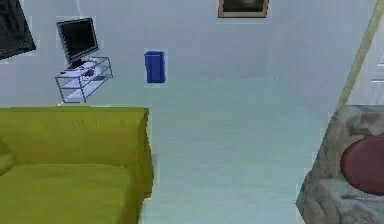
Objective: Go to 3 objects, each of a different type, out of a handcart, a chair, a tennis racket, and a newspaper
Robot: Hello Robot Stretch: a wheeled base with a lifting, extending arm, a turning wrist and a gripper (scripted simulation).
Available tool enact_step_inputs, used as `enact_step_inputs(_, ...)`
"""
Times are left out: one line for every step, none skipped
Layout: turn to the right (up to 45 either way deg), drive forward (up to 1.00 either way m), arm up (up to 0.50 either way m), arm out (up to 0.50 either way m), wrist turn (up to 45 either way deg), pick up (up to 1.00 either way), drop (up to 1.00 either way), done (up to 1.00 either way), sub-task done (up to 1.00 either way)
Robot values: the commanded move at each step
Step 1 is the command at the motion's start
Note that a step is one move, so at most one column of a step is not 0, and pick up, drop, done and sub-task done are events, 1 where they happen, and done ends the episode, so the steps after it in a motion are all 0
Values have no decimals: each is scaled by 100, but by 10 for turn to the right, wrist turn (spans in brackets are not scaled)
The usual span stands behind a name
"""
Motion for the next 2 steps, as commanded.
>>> enact_step_inputs(450,0,0,0,0,0,0,0,0)
enact_step_inputs(450,0,0,0,0,0,0,0,0)
